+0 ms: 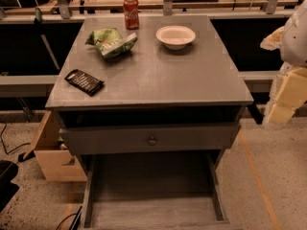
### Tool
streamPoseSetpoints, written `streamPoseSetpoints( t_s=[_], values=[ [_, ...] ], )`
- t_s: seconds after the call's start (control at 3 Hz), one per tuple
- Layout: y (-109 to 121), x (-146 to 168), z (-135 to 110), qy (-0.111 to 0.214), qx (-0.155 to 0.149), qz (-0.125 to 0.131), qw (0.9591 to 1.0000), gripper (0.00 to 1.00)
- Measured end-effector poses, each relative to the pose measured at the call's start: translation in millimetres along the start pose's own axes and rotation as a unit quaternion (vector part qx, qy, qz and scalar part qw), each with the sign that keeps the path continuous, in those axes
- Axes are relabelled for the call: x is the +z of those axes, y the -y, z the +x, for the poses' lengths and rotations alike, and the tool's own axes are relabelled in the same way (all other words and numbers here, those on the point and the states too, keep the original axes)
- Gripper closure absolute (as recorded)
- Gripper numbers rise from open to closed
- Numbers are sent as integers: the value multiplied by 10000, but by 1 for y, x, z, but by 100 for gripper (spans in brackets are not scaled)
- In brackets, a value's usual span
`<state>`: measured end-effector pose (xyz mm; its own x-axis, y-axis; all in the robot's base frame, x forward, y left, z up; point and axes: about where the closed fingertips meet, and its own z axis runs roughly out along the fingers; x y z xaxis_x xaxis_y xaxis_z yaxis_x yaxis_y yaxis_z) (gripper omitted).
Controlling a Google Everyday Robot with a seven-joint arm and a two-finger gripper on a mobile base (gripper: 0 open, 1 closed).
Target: Place rxbar chocolate into middle drawer
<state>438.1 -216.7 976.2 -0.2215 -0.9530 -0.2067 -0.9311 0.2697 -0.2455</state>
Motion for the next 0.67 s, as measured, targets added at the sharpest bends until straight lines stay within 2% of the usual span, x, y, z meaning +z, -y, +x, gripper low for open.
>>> streamPoseSetpoints(
  t_s=[0.33,0.67],
  values=[
    [0,0,0,0,0,1,10000,0],
    [-1,-6,0,262,170,196,9993,0]
  ],
)
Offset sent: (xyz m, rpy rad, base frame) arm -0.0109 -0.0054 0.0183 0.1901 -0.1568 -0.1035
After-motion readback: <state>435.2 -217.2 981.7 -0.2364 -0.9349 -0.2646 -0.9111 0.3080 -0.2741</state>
